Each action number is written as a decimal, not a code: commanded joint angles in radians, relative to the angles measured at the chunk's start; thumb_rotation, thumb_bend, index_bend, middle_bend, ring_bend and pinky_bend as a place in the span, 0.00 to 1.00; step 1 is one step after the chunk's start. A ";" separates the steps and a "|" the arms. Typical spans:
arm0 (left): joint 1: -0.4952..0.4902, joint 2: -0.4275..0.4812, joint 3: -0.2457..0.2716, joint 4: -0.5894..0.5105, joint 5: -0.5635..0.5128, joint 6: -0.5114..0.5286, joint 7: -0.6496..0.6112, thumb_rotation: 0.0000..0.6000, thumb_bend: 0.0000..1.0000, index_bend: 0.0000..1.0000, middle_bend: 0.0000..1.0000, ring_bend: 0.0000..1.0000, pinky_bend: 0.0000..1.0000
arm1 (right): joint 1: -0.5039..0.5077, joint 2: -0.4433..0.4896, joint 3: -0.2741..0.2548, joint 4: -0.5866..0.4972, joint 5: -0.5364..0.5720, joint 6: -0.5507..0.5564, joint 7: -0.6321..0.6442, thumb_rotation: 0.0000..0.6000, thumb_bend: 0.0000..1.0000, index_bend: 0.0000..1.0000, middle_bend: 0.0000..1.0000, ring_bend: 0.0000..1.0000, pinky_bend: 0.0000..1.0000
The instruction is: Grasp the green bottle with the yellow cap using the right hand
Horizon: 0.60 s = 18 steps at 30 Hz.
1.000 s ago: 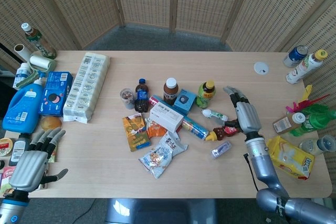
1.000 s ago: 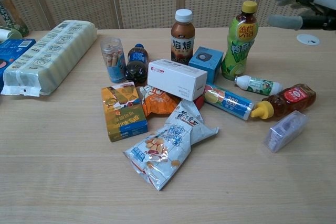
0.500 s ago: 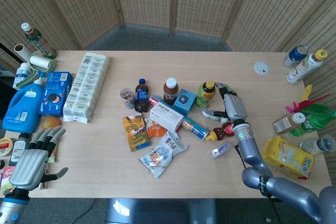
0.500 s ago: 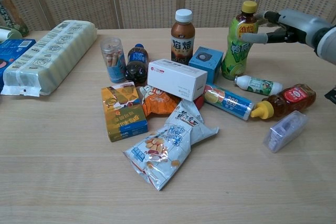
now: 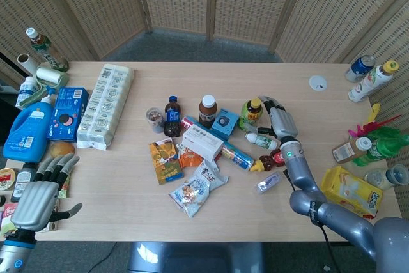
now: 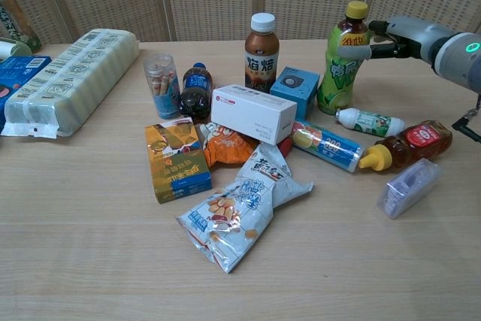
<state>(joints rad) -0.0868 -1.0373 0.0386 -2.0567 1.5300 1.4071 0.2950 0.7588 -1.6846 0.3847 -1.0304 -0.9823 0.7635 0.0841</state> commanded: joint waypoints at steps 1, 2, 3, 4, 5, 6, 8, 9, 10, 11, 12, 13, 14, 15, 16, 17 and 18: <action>0.002 0.002 0.000 -0.003 -0.003 0.003 0.004 1.00 0.22 0.07 0.03 0.00 0.00 | 0.025 -0.021 0.006 0.039 0.003 -0.028 0.019 0.45 0.00 0.00 0.00 0.00 0.02; 0.003 0.003 0.000 -0.004 -0.004 0.004 0.006 1.00 0.22 0.07 0.02 0.00 0.00 | 0.031 -0.026 0.007 0.050 0.003 -0.037 0.023 0.45 0.00 0.00 0.00 0.00 0.02; 0.003 0.005 0.000 -0.007 -0.006 0.005 0.008 1.00 0.22 0.07 0.02 0.00 0.00 | 0.041 -0.035 0.008 0.067 0.004 -0.048 0.027 0.45 0.00 0.00 0.00 0.00 0.02; 0.004 0.006 0.000 -0.008 -0.007 0.007 0.009 1.00 0.22 0.07 0.02 0.00 0.00 | 0.048 -0.041 0.009 0.081 0.005 -0.056 0.031 0.45 0.00 0.00 0.00 0.00 0.02; 0.006 0.008 0.000 -0.010 -0.008 0.009 0.010 1.00 0.22 0.07 0.02 0.00 0.00 | 0.056 -0.048 0.011 0.095 0.006 -0.065 0.035 0.45 0.00 0.00 0.00 0.00 0.02; 0.007 0.010 0.001 -0.012 -0.009 0.011 0.012 1.00 0.22 0.07 0.02 0.00 0.00 | 0.065 -0.058 0.014 0.113 0.009 -0.076 0.042 0.45 0.00 0.00 0.00 0.00 0.02; 0.010 0.012 0.001 -0.015 -0.011 0.015 0.015 1.00 0.22 0.07 0.02 0.00 0.00 | 0.081 -0.071 0.018 0.140 0.011 -0.094 0.050 0.45 0.00 0.00 0.00 0.00 0.02; 0.012 0.014 0.002 -0.017 -0.013 0.018 0.017 1.00 0.22 0.07 0.02 0.00 0.00 | 0.091 -0.080 0.021 0.157 0.011 -0.105 0.056 0.45 0.00 0.00 0.00 0.00 0.02; 0.013 0.016 0.002 -0.018 -0.013 0.020 0.019 1.00 0.22 0.07 0.02 0.00 0.00 | 0.098 -0.086 0.023 0.169 0.012 -0.113 0.061 0.45 0.00 0.00 0.00 0.00 0.02; 0.015 0.017 0.003 -0.019 -0.014 0.022 0.020 1.00 0.22 0.07 0.02 0.00 0.00 | 0.105 -0.091 0.025 0.181 0.013 -0.121 0.065 0.45 0.00 0.00 0.00 0.00 0.02; 0.017 0.018 0.003 -0.021 -0.015 0.025 0.021 1.00 0.22 0.07 0.02 0.00 0.00 | 0.114 -0.099 0.027 0.196 0.015 -0.131 0.071 0.45 0.00 0.00 0.00 0.00 0.02; 0.019 0.018 0.004 -0.021 -0.016 0.027 0.021 1.00 0.22 0.07 0.02 0.00 0.00 | 0.120 -0.105 0.030 0.209 0.017 -0.137 0.074 0.45 0.00 0.00 0.00 0.00 0.02; 0.021 0.019 0.004 -0.022 -0.017 0.028 0.022 1.00 0.22 0.07 0.02 0.00 0.00 | 0.126 -0.111 0.032 0.222 0.019 -0.144 0.077 0.45 0.00 0.00 0.00 0.00 0.02; 0.023 0.020 0.005 -0.022 -0.018 0.030 0.022 1.00 0.22 0.07 0.02 0.00 0.00 | 0.134 -0.120 0.036 0.239 0.025 -0.154 0.084 0.48 0.00 0.00 0.00 0.00 0.02; 0.024 0.021 0.006 -0.023 -0.019 0.032 0.023 1.00 0.22 0.07 0.02 0.00 0.00 | 0.140 -0.128 0.041 0.254 0.030 -0.160 0.090 0.51 0.00 0.00 0.00 0.00 0.04; 0.026 0.022 0.007 -0.024 -0.019 0.034 0.023 1.00 0.22 0.07 0.02 0.00 0.00 | 0.146 -0.136 0.045 0.270 0.035 -0.168 0.096 0.57 0.00 0.00 0.00 0.00 0.07; 0.029 0.024 0.008 -0.025 -0.018 0.037 0.024 1.00 0.22 0.07 0.02 0.00 0.00 | 0.154 -0.146 0.048 0.293 0.039 -0.179 0.100 0.61 0.00 0.00 0.02 0.00 0.12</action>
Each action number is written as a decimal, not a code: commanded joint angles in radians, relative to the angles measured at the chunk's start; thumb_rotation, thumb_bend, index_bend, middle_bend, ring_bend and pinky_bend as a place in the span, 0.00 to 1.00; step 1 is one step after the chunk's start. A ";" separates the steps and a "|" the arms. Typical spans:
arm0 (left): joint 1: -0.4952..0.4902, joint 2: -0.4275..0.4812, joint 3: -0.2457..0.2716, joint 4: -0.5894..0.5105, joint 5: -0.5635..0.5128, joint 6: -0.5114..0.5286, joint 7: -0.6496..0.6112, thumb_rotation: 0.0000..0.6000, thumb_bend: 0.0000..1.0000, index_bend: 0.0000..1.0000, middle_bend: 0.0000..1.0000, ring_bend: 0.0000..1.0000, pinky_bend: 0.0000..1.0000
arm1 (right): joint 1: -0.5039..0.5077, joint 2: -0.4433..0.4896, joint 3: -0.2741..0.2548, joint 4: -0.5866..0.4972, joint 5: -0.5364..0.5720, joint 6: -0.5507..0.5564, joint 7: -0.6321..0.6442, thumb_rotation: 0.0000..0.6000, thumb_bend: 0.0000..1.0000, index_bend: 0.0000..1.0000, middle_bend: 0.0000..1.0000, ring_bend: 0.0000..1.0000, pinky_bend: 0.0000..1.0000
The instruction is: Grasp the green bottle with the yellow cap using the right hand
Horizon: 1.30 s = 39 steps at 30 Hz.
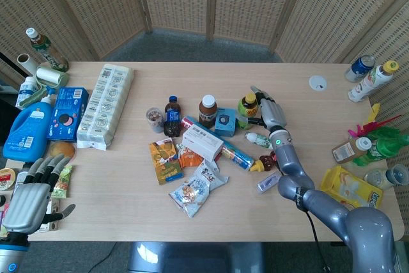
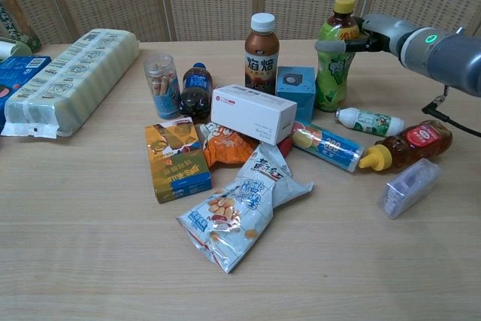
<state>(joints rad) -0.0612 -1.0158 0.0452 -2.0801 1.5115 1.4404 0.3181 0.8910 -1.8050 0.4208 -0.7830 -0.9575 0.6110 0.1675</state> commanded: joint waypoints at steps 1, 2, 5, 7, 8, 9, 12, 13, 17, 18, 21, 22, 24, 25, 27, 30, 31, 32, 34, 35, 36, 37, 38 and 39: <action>0.006 0.003 0.002 -0.002 0.002 0.007 0.000 1.00 0.22 0.07 0.02 0.00 0.00 | 0.028 -0.035 0.013 0.064 0.016 -0.032 0.019 0.66 0.00 0.00 0.06 0.00 0.18; 0.008 0.004 0.003 -0.002 0.002 0.011 0.000 1.00 0.22 0.07 0.02 0.00 0.00 | 0.034 -0.045 0.016 0.082 0.017 -0.034 0.024 0.71 0.00 0.00 0.11 0.00 0.26; 0.014 0.006 0.006 -0.004 0.003 0.017 0.002 1.00 0.22 0.07 0.02 0.00 0.00 | 0.055 -0.083 0.029 0.144 0.022 -0.045 0.048 0.81 0.00 0.05 0.28 0.10 0.47; 0.018 0.008 0.008 -0.005 0.004 0.020 0.003 1.00 0.22 0.07 0.02 0.00 0.00 | 0.066 -0.107 0.046 0.179 0.025 -0.043 0.079 0.89 0.00 0.17 0.43 0.29 0.59; 0.020 0.009 0.009 -0.006 0.004 0.022 0.004 1.00 0.22 0.07 0.02 0.00 0.00 | 0.069 -0.116 0.052 0.192 0.023 -0.035 0.093 0.94 0.00 0.27 0.54 0.43 0.67; 0.023 0.010 0.010 -0.006 0.002 0.025 0.004 1.00 0.22 0.07 0.02 0.00 0.00 | 0.071 -0.126 0.056 0.206 0.018 -0.026 0.111 0.98 0.00 0.37 0.65 0.56 0.74; 0.026 0.011 0.009 -0.004 0.000 0.029 0.002 1.00 0.22 0.07 0.02 0.00 0.00 | 0.063 -0.139 0.056 0.228 -0.009 0.015 0.148 1.00 0.02 0.52 0.84 0.75 0.84; 0.026 0.010 0.008 -0.004 -0.001 0.028 0.001 1.00 0.22 0.07 0.02 0.00 0.00 | 0.058 -0.140 0.057 0.230 -0.016 0.029 0.162 1.00 0.02 0.56 0.87 0.79 0.86; 0.016 0.003 0.005 0.001 -0.001 0.012 0.002 1.00 0.22 0.07 0.02 0.00 0.00 | 0.031 -0.127 0.055 0.216 -0.050 0.093 0.212 1.00 0.03 0.60 0.90 0.85 0.89; 0.014 0.000 0.004 0.002 -0.001 0.009 0.000 1.00 0.22 0.07 0.02 0.00 0.00 | 0.019 -0.119 0.052 0.205 -0.060 0.113 0.220 1.00 0.03 0.60 0.91 0.86 0.90; 0.010 -0.008 0.001 0.008 -0.001 0.003 -0.004 1.00 0.22 0.07 0.02 0.00 0.00 | -0.015 -0.088 0.052 0.153 -0.074 0.165 0.237 1.00 0.04 0.60 0.91 0.87 0.90; 0.008 -0.009 0.000 0.009 -0.002 0.000 -0.005 1.00 0.22 0.07 0.02 0.00 0.00 | -0.027 -0.076 0.053 0.129 -0.077 0.181 0.241 1.00 0.04 0.60 0.91 0.87 0.90; 0.004 -0.013 0.000 0.013 -0.003 -0.007 -0.007 1.00 0.22 0.07 0.02 0.00 0.00 | -0.057 -0.042 0.058 0.062 -0.082 0.225 0.243 1.00 0.03 0.60 0.91 0.87 0.90; 0.003 -0.015 0.000 0.014 -0.002 -0.009 -0.008 1.00 0.22 0.07 0.02 0.00 0.00 | -0.071 -0.025 0.059 0.028 -0.085 0.245 0.241 1.00 0.03 0.60 0.91 0.87 0.90; 0.000 -0.019 0.000 0.017 0.001 -0.014 -0.012 1.00 0.22 0.07 0.02 0.00 0.00 | -0.104 0.020 0.063 -0.061 -0.089 0.292 0.224 1.00 0.03 0.60 0.91 0.87 0.90; -0.003 -0.025 0.003 0.020 0.009 -0.019 -0.016 1.00 0.22 0.07 0.02 0.00 0.00 | -0.155 0.099 0.071 -0.214 -0.086 0.355 0.185 1.00 0.03 0.60 0.91 0.87 0.90; -0.003 -0.026 0.004 0.021 0.011 -0.020 -0.018 1.00 0.22 0.07 0.02 0.00 0.00 | -0.171 0.126 0.075 -0.266 -0.080 0.368 0.171 1.00 0.03 0.60 0.91 0.87 0.90; -0.003 -0.027 0.005 0.021 0.015 -0.020 -0.019 1.00 0.22 0.07 0.02 0.00 0.00 | -0.188 0.154 0.081 -0.321 -0.073 0.381 0.160 1.00 0.03 0.60 0.91 0.87 0.90; 0.001 -0.028 0.011 0.019 0.028 -0.015 -0.022 1.00 0.22 0.07 0.02 0.00 0.00 | -0.223 0.220 0.095 -0.442 -0.058 0.412 0.132 1.00 0.04 0.60 0.91 0.87 0.90; 0.003 -0.028 0.014 0.018 0.037 -0.011 -0.023 1.00 0.22 0.07 0.02 0.00 0.00 | -0.237 0.247 0.101 -0.490 -0.052 0.426 0.117 1.00 0.04 0.60 0.91 0.87 0.90; 0.009 -0.028 0.020 0.018 0.048 -0.004 -0.024 1.00 0.22 0.07 0.02 0.00 0.00 | -0.254 0.283 0.109 -0.551 -0.045 0.444 0.098 1.00 0.04 0.60 0.91 0.87 0.90; 0.013 -0.028 0.025 0.017 0.058 0.001 -0.024 1.00 0.22 0.07 0.02 0.00 0.00 | -0.266 0.310 0.115 -0.596 -0.041 0.456 0.086 1.00 0.03 0.60 0.91 0.87 0.90; 0.018 -0.028 0.030 0.016 0.067 0.007 -0.025 1.00 0.22 0.07 0.02 0.00 0.00 | -0.278 0.335 0.121 -0.641 -0.037 0.468 0.075 1.00 0.03 0.60 0.91 0.87 0.90; 0.025 -0.027 0.037 0.015 0.078 0.014 -0.026 1.00 0.22 0.07 0.02 0.00 0.00 | -0.293 0.367 0.129 -0.696 -0.034 0.486 0.061 1.00 0.03 0.60 0.91 0.87 0.90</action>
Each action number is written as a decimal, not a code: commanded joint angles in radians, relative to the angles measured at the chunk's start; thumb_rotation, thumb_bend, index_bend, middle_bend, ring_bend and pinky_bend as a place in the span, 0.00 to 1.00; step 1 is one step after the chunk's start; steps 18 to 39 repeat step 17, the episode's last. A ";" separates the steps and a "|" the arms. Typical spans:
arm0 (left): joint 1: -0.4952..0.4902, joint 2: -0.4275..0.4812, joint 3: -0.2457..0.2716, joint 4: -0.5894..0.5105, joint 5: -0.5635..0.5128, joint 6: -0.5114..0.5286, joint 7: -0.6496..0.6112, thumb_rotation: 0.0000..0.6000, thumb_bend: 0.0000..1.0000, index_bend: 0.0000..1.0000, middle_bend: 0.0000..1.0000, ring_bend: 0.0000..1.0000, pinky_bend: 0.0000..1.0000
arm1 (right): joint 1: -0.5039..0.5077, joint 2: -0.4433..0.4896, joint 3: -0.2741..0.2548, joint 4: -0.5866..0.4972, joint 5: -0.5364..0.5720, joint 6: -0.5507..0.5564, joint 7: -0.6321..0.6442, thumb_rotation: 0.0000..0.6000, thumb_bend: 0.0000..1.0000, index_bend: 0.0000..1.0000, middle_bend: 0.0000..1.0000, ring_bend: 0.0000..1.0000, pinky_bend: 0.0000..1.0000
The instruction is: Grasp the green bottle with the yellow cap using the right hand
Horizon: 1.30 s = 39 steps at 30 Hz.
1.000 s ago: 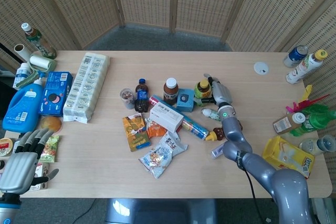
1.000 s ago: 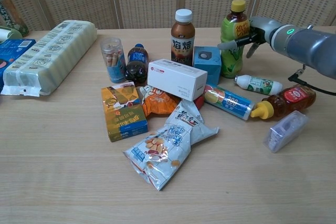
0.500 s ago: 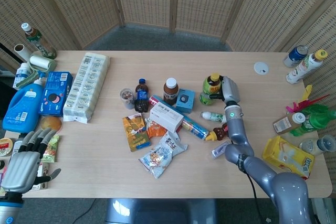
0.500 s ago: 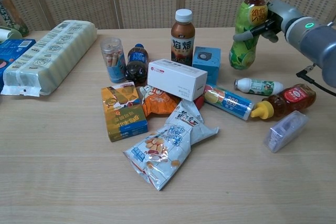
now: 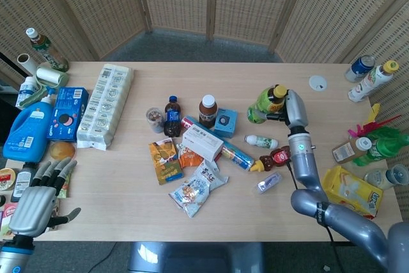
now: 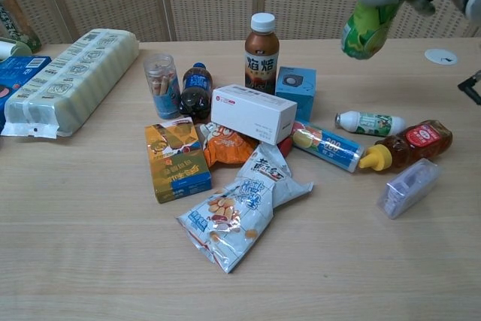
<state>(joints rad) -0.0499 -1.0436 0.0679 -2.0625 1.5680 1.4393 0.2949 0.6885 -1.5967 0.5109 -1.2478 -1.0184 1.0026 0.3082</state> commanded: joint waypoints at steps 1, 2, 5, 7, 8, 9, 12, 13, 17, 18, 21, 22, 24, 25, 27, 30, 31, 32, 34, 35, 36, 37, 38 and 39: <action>0.019 0.001 0.020 -0.002 0.030 0.020 -0.003 1.00 0.22 0.07 0.02 0.00 0.00 | -0.102 0.182 0.044 -0.270 0.030 0.106 -0.091 1.00 0.03 0.60 0.91 0.87 0.90; 0.024 0.002 0.025 -0.003 0.037 0.025 -0.004 1.00 0.22 0.07 0.02 0.00 0.00 | -0.112 0.204 0.048 -0.307 0.031 0.119 -0.101 1.00 0.03 0.60 0.91 0.87 0.90; 0.038 0.004 0.038 -0.002 0.061 0.040 -0.009 1.00 0.22 0.07 0.02 0.00 0.00 | -0.146 0.272 0.059 -0.423 0.034 0.155 -0.129 1.00 0.03 0.60 0.91 0.87 0.90; 0.045 0.006 0.043 0.001 0.074 0.051 -0.015 1.00 0.22 0.07 0.02 0.00 0.00 | -0.166 0.313 0.062 -0.487 0.031 0.177 -0.148 1.00 0.03 0.60 0.91 0.87 0.90; 0.047 0.007 0.044 0.002 0.078 0.054 -0.018 1.00 0.22 0.07 0.02 0.00 0.00 | -0.174 0.328 0.063 -0.509 0.030 0.185 -0.155 1.00 0.03 0.60 0.91 0.87 0.90; 0.049 0.009 0.044 0.004 0.082 0.057 -0.021 1.00 0.22 0.07 0.02 0.00 0.00 | -0.182 0.343 0.063 -0.534 0.029 0.195 -0.160 1.00 0.03 0.60 0.91 0.87 0.90; 0.048 0.010 0.043 0.008 0.086 0.056 -0.028 1.00 0.22 0.07 0.02 0.00 0.00 | -0.197 0.369 0.059 -0.574 0.032 0.207 -0.163 1.00 0.03 0.61 0.90 0.87 0.90; 0.048 0.009 0.043 0.010 0.087 0.054 -0.030 1.00 0.22 0.07 0.02 0.00 0.00 | -0.200 0.375 0.058 -0.583 0.033 0.208 -0.161 1.00 0.03 0.61 0.90 0.87 0.90; 0.043 0.003 0.040 0.017 0.085 0.044 -0.039 1.00 0.22 0.07 0.02 0.00 0.00 | -0.209 0.391 0.048 -0.606 0.034 0.215 -0.158 1.00 0.03 0.61 0.90 0.87 0.90; 0.043 0.003 0.040 0.017 0.085 0.044 -0.039 1.00 0.22 0.07 0.02 0.00 0.00 | -0.209 0.391 0.048 -0.606 0.034 0.215 -0.158 1.00 0.03 0.61 0.90 0.87 0.90; 0.043 0.003 0.040 0.017 0.085 0.044 -0.039 1.00 0.22 0.07 0.02 0.00 0.00 | -0.209 0.391 0.048 -0.606 0.034 0.215 -0.158 1.00 0.03 0.61 0.90 0.87 0.90; 0.043 0.003 0.040 0.017 0.085 0.044 -0.039 1.00 0.22 0.07 0.02 0.00 0.00 | -0.209 0.391 0.048 -0.606 0.034 0.215 -0.158 1.00 0.03 0.61 0.90 0.87 0.90; 0.043 0.003 0.040 0.017 0.085 0.044 -0.039 1.00 0.22 0.07 0.02 0.00 0.00 | -0.209 0.391 0.048 -0.606 0.034 0.215 -0.158 1.00 0.03 0.61 0.90 0.87 0.90; 0.043 0.003 0.040 0.017 0.085 0.044 -0.039 1.00 0.22 0.07 0.02 0.00 0.00 | -0.209 0.391 0.048 -0.606 0.034 0.215 -0.158 1.00 0.03 0.61 0.90 0.87 0.90; 0.043 0.003 0.040 0.017 0.085 0.044 -0.039 1.00 0.22 0.07 0.02 0.00 0.00 | -0.209 0.391 0.048 -0.606 0.034 0.215 -0.158 1.00 0.03 0.61 0.90 0.87 0.90; 0.043 0.003 0.040 0.017 0.085 0.044 -0.039 1.00 0.22 0.07 0.02 0.00 0.00 | -0.209 0.391 0.048 -0.606 0.034 0.215 -0.158 1.00 0.03 0.61 0.90 0.87 0.90; 0.043 0.003 0.040 0.017 0.085 0.044 -0.039 1.00 0.22 0.07 0.02 0.00 0.00 | -0.209 0.391 0.048 -0.606 0.034 0.215 -0.158 1.00 0.03 0.61 0.90 0.87 0.90; 0.043 0.003 0.040 0.017 0.085 0.044 -0.039 1.00 0.22 0.07 0.02 0.00 0.00 | -0.209 0.391 0.048 -0.606 0.034 0.215 -0.158 1.00 0.03 0.61 0.90 0.87 0.90; 0.043 0.003 0.040 0.017 0.085 0.044 -0.039 1.00 0.22 0.07 0.02 0.00 0.00 | -0.209 0.391 0.048 -0.606 0.034 0.215 -0.158 1.00 0.03 0.61 0.90 0.87 0.90; 0.043 0.003 0.040 0.017 0.085 0.044 -0.039 1.00 0.22 0.07 0.02 0.00 0.00 | -0.209 0.391 0.048 -0.606 0.034 0.215 -0.158 1.00 0.03 0.61 0.90 0.87 0.90; 0.043 0.003 0.040 0.017 0.085 0.044 -0.039 1.00 0.22 0.07 0.02 0.00 0.00 | -0.209 0.391 0.048 -0.606 0.034 0.215 -0.158 1.00 0.03 0.61 0.90 0.87 0.90; 0.043 0.003 0.040 0.017 0.085 0.044 -0.039 1.00 0.22 0.07 0.02 0.00 0.00 | -0.209 0.391 0.048 -0.606 0.034 0.215 -0.158 1.00 0.03 0.61 0.90 0.87 0.90; 0.043 0.003 0.040 0.017 0.085 0.044 -0.039 1.00 0.22 0.07 0.02 0.00 0.00 | -0.209 0.391 0.048 -0.606 0.034 0.215 -0.158 1.00 0.03 0.61 0.90 0.87 0.90; 0.043 0.003 0.040 0.017 0.085 0.044 -0.039 1.00 0.22 0.07 0.02 0.00 0.00 | -0.209 0.391 0.048 -0.606 0.034 0.215 -0.158 1.00 0.03 0.61 0.90 0.87 0.90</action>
